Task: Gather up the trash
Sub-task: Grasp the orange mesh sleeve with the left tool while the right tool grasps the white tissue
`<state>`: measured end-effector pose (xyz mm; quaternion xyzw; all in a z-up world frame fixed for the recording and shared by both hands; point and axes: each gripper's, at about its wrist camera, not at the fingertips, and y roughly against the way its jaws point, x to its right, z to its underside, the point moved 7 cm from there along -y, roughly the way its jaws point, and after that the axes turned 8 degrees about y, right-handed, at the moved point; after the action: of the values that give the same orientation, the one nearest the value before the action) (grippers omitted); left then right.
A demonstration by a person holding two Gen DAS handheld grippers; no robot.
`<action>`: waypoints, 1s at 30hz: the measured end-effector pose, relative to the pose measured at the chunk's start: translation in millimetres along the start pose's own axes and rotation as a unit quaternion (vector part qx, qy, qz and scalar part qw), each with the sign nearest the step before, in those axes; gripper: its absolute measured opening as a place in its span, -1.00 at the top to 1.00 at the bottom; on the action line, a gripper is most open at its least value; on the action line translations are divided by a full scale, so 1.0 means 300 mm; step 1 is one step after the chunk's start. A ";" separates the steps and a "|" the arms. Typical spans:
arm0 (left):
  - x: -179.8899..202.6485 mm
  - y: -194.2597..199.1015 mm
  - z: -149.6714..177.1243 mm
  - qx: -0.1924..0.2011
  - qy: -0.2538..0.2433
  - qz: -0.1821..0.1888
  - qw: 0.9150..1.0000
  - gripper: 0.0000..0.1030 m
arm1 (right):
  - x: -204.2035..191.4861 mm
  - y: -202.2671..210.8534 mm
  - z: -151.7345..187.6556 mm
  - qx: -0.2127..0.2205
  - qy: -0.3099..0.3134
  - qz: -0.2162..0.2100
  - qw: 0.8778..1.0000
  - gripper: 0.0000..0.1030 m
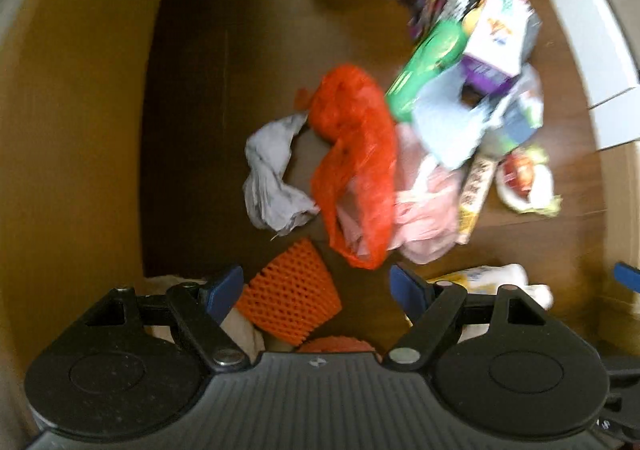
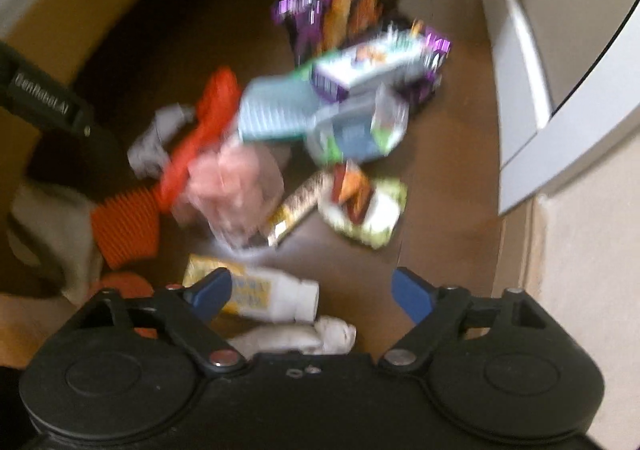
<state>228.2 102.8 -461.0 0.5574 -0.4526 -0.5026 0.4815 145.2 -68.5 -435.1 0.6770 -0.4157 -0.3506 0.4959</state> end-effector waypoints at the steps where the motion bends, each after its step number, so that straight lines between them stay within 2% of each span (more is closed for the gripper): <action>1: -0.007 -0.029 0.005 -0.005 -0.002 0.000 1.000 -0.56 | 0.000 -0.034 0.019 -0.011 0.001 -0.001 1.000 -0.67; 6: -0.038 -0.207 0.050 -0.046 -0.010 -0.018 0.999 -0.56 | -0.002 -0.147 0.093 -0.046 0.001 -0.020 0.999 -0.67; 9: -0.059 -0.289 0.074 -0.069 0.002 -0.012 0.998 -0.56 | -0.003 -0.199 0.120 -0.060 0.004 -0.023 0.998 -0.67; 13: -0.073 -0.361 0.089 -0.060 -0.013 -0.031 0.998 -0.56 | 0.011 -0.269 0.146 -0.076 -0.006 -0.029 0.997 -0.67; 18: -0.072 -0.430 0.101 -0.067 -0.015 -0.028 0.997 -0.56 | 0.024 -0.332 0.160 -0.093 -0.024 -0.032 0.995 -0.65; 22: -0.064 -0.444 0.108 -0.062 -0.029 -0.032 0.997 -0.51 | 0.031 -0.368 0.164 -0.102 -0.028 -0.023 0.994 -0.41; 24: -0.071 -0.459 0.113 -0.072 -0.022 -0.024 0.997 -0.32 | 0.032 -0.370 0.163 -0.101 -0.028 -0.021 0.994 -0.30; 25: -0.081 -0.471 0.116 -0.076 -0.016 -0.021 0.997 -0.30 | 0.032 -0.371 0.162 -0.100 -0.027 -0.020 0.994 -0.27; 27: -0.090 -0.482 0.117 -0.079 -0.013 -0.018 0.997 -0.26 | 0.034 -0.373 0.163 -0.101 -0.026 -0.018 0.994 -0.06; 28: -0.091 -0.489 0.119 -0.079 -0.013 -0.016 0.997 -0.22 | 0.033 -0.373 0.166 -0.101 -0.026 -0.017 0.994 -0.04; 30: -0.096 -0.490 0.117 -0.081 -0.012 -0.005 0.997 0.02 | 0.041 -0.369 0.169 -0.098 -0.027 -0.016 0.995 0.07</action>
<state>194.0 146.9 -604.2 0.5126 -0.4130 -0.5472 0.5170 129.0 -81.0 -555.8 0.6217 -0.3817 -0.4156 0.5432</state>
